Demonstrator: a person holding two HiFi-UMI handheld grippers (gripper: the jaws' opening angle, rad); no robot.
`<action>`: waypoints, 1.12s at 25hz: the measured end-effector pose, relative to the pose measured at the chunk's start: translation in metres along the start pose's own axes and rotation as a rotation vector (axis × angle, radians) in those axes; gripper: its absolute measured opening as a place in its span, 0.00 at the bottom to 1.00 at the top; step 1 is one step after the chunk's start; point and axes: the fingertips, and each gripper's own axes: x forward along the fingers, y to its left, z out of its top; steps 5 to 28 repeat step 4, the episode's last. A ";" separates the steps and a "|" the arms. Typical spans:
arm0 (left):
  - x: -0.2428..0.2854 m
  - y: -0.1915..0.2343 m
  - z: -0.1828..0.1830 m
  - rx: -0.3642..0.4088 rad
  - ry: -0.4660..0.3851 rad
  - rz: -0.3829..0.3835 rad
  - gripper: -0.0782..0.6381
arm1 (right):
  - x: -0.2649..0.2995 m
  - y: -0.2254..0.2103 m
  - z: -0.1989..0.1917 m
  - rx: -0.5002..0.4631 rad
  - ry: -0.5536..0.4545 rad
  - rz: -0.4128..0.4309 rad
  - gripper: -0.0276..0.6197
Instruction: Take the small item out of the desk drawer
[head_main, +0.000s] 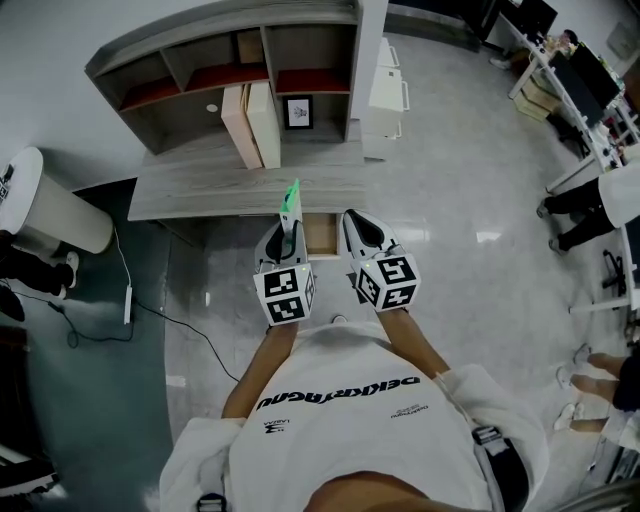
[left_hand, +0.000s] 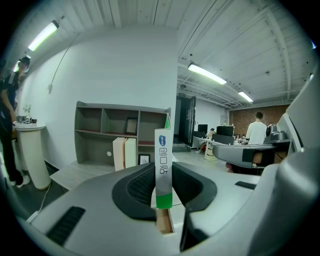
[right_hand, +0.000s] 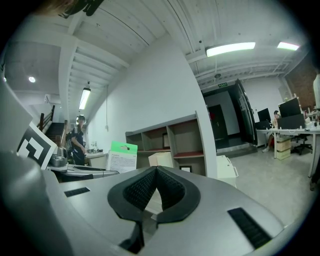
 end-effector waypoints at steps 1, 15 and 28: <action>0.001 0.000 0.000 0.000 -0.001 0.000 0.25 | 0.000 -0.001 0.000 0.002 0.000 -0.001 0.09; 0.003 -0.001 -0.001 0.000 -0.004 0.000 0.25 | 0.000 -0.005 -0.003 0.007 0.002 -0.005 0.09; 0.003 -0.001 -0.001 0.000 -0.004 0.000 0.25 | 0.000 -0.005 -0.003 0.007 0.002 -0.005 0.09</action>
